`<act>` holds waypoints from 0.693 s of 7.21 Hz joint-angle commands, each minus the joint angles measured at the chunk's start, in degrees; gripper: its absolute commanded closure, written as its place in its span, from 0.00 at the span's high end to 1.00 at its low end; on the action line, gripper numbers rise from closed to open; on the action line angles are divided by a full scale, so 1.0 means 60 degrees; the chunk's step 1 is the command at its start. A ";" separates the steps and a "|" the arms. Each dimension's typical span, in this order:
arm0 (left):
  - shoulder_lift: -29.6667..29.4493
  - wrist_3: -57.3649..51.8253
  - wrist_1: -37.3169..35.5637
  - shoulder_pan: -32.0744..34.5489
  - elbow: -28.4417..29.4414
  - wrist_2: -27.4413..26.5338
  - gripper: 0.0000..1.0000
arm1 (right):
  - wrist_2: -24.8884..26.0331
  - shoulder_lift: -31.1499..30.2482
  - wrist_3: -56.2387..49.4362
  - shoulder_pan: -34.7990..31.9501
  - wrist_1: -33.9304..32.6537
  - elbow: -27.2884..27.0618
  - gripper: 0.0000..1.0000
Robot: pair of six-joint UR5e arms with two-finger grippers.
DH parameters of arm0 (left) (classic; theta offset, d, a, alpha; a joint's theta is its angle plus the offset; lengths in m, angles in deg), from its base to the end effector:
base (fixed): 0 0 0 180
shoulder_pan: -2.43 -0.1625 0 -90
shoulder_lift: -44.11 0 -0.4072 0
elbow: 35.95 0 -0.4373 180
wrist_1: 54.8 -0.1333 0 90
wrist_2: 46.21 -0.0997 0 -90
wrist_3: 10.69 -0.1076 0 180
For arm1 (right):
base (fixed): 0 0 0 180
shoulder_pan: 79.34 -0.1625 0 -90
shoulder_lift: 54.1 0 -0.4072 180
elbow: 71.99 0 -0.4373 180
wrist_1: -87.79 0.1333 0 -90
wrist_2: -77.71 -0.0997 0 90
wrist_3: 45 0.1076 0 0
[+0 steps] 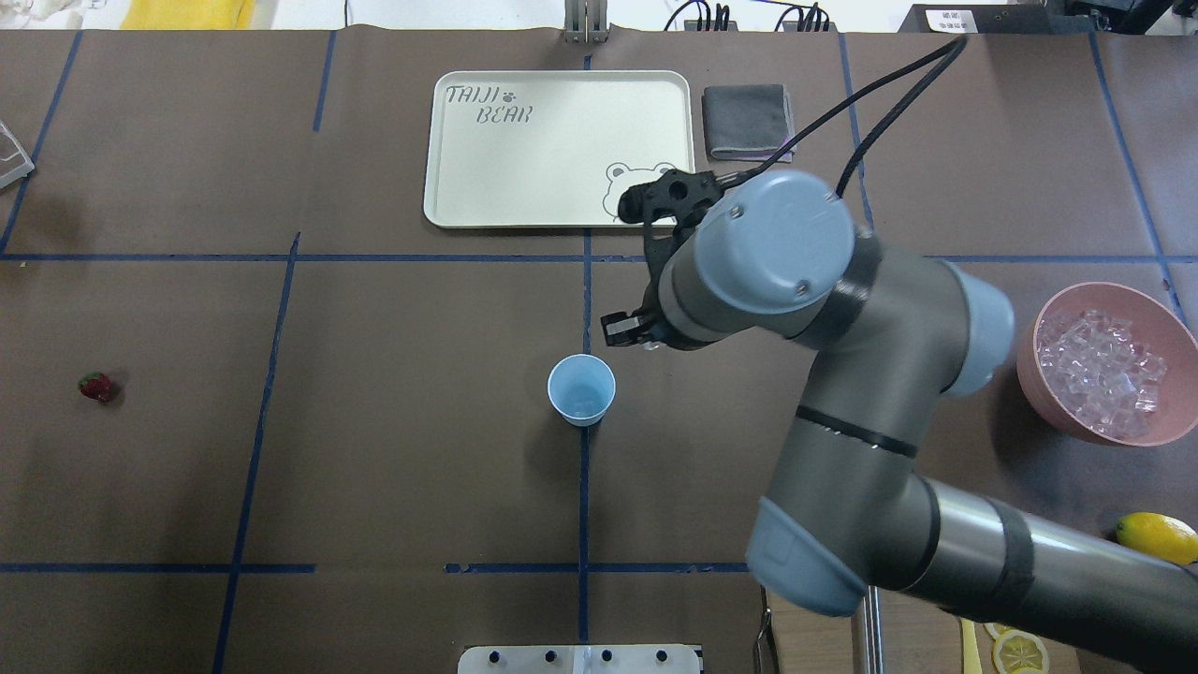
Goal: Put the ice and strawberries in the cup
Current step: 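Carry the ice cube with the right gripper over the cup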
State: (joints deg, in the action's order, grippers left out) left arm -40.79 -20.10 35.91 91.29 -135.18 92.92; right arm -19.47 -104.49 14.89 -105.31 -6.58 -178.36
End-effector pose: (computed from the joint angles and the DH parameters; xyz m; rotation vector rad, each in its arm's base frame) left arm -0.0419 -0.5062 0.5983 0.1411 0.8506 0.2088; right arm -0.5318 -0.3923 0.1019 0.3200 -0.8493 -0.1237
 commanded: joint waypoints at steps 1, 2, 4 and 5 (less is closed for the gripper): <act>-0.0014 0.0000 0.0000 0.0000 0.0000 0.0000 1.00 | 0.0930 0.0868 0.0740 0.0839 -0.0033 0.1261 0.00; 0.0000 0.0000 0.0000 0.0000 0.0000 0.0000 1.00 | 0.1020 0.0810 0.0740 0.0972 -0.0033 0.1278 0.03; 0.0000 0.0000 0.0000 -0.0015 0.0030 0.0000 1.00 | 0.1094 0.0839 0.0740 0.1032 -0.0018 0.1264 0.95; 0.0000 0.0000 0.0000 -0.0015 0.0030 0.0000 1.00 | 0.1036 0.0824 0.0740 0.1032 -0.0018 0.1264 0.99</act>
State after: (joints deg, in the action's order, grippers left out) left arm -40.82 -20.10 35.91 91.23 -135.05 92.92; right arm -13.20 -99.54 19.31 -99.28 -6.73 -170.80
